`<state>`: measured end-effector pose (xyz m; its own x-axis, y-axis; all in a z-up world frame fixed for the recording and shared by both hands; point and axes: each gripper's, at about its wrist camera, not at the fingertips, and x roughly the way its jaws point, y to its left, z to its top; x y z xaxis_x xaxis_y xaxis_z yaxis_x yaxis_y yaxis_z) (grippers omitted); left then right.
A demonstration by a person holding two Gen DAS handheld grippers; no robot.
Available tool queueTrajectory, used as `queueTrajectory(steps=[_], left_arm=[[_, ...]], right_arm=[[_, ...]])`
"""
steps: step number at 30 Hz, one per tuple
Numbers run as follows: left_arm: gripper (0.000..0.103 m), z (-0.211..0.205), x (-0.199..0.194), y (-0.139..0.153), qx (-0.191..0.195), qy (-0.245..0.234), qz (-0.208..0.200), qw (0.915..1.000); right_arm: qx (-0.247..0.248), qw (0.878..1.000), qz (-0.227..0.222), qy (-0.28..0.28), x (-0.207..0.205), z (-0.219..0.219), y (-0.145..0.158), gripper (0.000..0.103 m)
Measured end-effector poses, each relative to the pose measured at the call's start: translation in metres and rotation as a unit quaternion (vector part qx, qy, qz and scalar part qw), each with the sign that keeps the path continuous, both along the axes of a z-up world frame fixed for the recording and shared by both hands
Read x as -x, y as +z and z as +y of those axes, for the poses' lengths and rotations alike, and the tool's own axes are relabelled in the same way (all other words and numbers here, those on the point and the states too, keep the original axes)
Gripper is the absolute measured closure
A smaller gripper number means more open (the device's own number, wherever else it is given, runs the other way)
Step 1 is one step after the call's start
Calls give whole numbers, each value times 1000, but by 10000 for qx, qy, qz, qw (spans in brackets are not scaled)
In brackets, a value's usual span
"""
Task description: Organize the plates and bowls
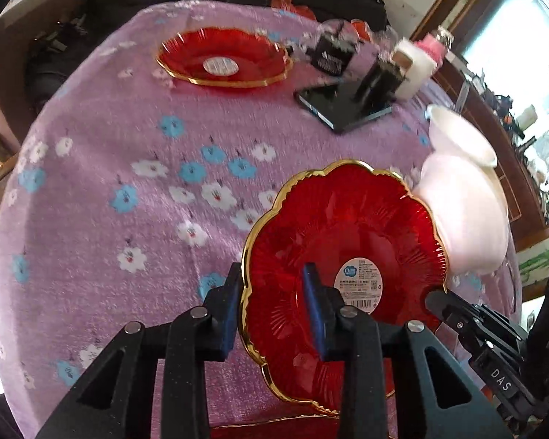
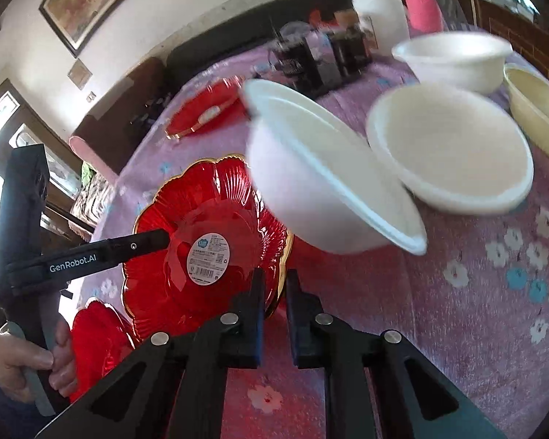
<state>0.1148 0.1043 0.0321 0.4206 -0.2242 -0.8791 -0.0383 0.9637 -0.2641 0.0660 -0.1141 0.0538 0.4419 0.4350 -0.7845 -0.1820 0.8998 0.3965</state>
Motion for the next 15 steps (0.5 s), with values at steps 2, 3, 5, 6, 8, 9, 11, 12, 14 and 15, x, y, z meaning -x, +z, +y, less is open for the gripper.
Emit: queueTrajectory(steps=[2, 3, 5, 6, 8, 9, 11, 12, 14, 15], left_arm=[[72, 2, 2, 7, -31, 38, -115, 9999], [72, 4, 3, 12, -31, 67, -195, 9998], [72, 8, 7, 19, 23, 97, -309, 9995], [72, 9, 9, 24, 38, 120, -391, 9992], [72, 10, 14, 32, 66, 128, -494, 9987], [72, 11, 17, 37, 100, 124, -586, 9982], [72, 8, 21, 45, 99, 117, -699, 9974], [72, 6, 25, 50, 83, 90, -765, 9970], [72, 5, 30, 57, 118, 80, -855, 9962], [71, 4, 34, 61, 128, 61, -898, 9959]], right_arm=[[39, 9999, -125, -1, -1, 4, 7, 92], [46, 9998, -199, 1, -1, 6, 11, 92], [48, 9995, -313, -1, 1, 8, 17, 92], [20, 9993, -378, 2, 2, 8, 21, 92], [-18, 9989, -474, 27, 4, 8, 27, 92], [-23, 9986, -525, 19, 6, 8, 31, 92], [-12, 9981, -619, 15, 11, 8, 37, 92], [-36, 9979, -651, 9, 12, 7, 40, 92], [-87, 9979, -642, 10, 15, 4, 43, 92], [-157, 9979, -629, 36, 18, 2, 45, 92]])
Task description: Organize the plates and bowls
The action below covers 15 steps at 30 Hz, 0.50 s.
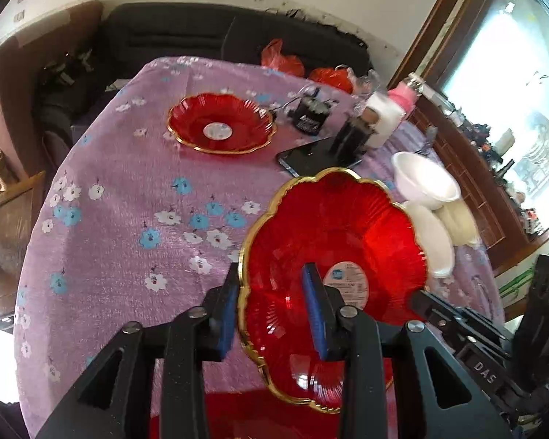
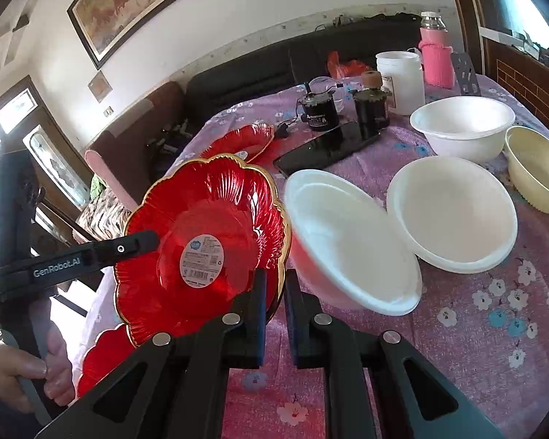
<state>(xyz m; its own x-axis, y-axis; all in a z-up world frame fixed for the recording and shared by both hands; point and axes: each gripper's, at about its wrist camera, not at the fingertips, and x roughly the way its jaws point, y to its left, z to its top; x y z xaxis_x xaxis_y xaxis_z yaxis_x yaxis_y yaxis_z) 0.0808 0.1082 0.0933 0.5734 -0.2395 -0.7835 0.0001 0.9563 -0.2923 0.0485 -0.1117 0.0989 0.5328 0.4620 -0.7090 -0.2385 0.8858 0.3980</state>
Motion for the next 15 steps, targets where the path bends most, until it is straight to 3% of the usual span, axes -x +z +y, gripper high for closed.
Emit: queueTrajectory(steps=[15], left_arm=[[71, 12, 96, 24, -116, 275, -488, 9984]], right_arm=[[-306, 9973, 25, 668, 56, 14, 10, 92]])
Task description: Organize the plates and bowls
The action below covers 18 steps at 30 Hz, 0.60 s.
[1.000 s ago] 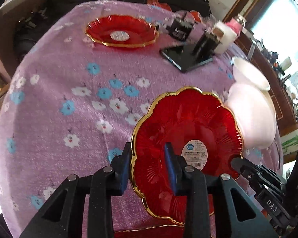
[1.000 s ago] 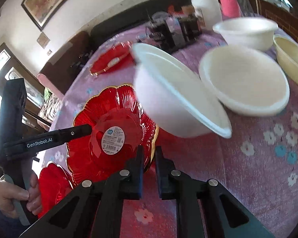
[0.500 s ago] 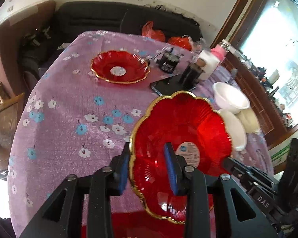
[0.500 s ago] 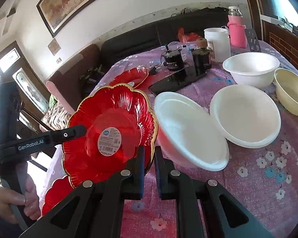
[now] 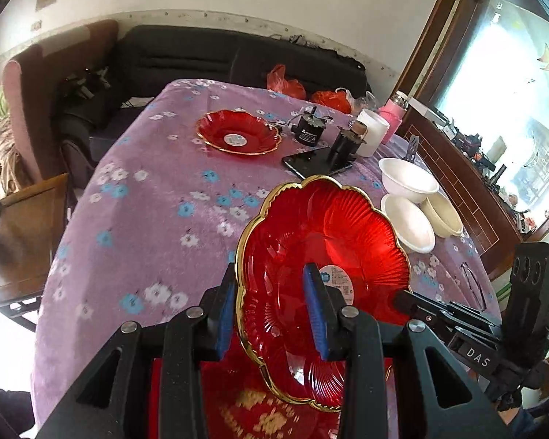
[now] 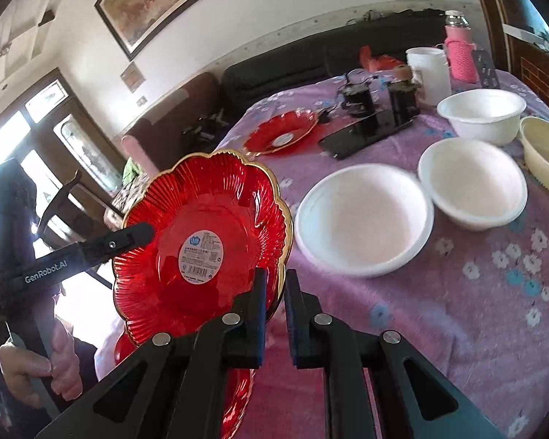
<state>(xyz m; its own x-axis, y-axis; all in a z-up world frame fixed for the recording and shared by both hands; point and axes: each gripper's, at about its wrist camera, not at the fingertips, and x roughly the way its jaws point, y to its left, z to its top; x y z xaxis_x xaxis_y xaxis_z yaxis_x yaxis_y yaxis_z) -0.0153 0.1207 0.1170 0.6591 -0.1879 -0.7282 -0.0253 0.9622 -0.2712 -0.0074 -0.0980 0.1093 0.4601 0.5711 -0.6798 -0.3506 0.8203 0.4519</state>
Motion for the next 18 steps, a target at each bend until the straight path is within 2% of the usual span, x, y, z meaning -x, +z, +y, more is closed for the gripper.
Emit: queueTrajectory(steps=[8, 18], left_arm=[[67, 6, 42, -12, -166, 238, -128, 9995], [67, 20, 67, -37, 110, 415, -29, 9991]], right_arm=[[-28, 9993, 53, 362, 29, 14, -5, 92], [79, 9980, 173, 607, 49, 25, -17, 92]])
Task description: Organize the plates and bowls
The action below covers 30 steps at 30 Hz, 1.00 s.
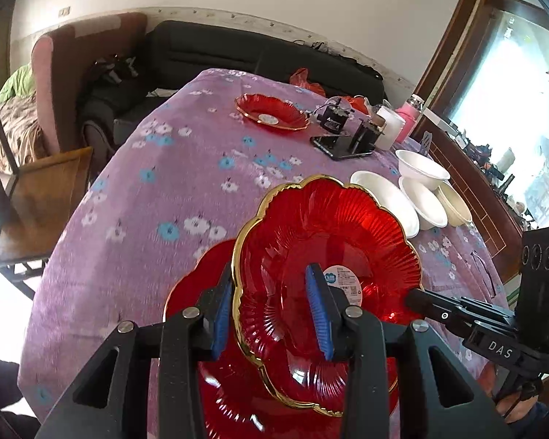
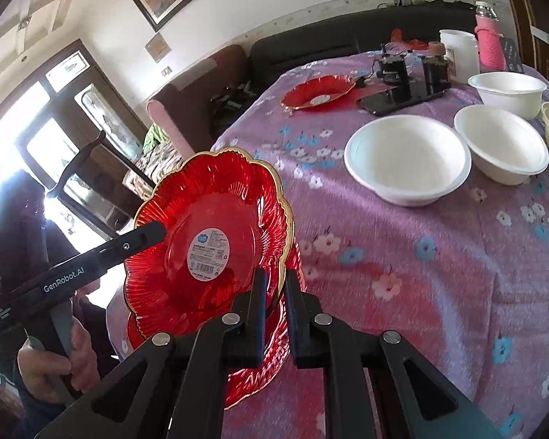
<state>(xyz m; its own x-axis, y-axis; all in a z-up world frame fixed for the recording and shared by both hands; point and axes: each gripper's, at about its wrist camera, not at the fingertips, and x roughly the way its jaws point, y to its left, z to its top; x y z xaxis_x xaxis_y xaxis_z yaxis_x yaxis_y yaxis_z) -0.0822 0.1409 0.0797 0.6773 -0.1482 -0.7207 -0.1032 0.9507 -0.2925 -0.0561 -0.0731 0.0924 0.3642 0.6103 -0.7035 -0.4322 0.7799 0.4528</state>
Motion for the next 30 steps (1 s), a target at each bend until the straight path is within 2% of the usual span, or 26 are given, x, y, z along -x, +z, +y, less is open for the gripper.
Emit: queueTrajectory(steps=[6, 13, 17, 21, 26, 28, 30], left_arm=[[67, 9, 13, -10, 138, 135, 54, 9998], [67, 7, 18, -23, 1, 158, 209, 9997], [67, 3, 18, -28, -264, 166, 307, 9990], [67, -7, 19, -32, -829, 156, 365, 9958], [58, -15, 17, -35, -1192, 74, 427, 9919], [47, -20, 18, -35, -1377, 59, 398, 9897], [42, -22, 19, -35, -1440, 22, 374, 9889]], right_arm=[[77, 9999, 12, 131, 5, 11, -4, 92], [197, 9994, 197, 228, 9, 17, -18, 92], [287, 9988, 282, 284, 9, 20, -24, 92], [461, 9980, 246, 357, 11, 26, -28, 92], [677, 9969, 153, 382, 11, 31, -29, 92], [757, 9963, 99, 399, 13, 33, -28, 91], [775, 9961, 113, 415, 13, 34, -29, 91]])
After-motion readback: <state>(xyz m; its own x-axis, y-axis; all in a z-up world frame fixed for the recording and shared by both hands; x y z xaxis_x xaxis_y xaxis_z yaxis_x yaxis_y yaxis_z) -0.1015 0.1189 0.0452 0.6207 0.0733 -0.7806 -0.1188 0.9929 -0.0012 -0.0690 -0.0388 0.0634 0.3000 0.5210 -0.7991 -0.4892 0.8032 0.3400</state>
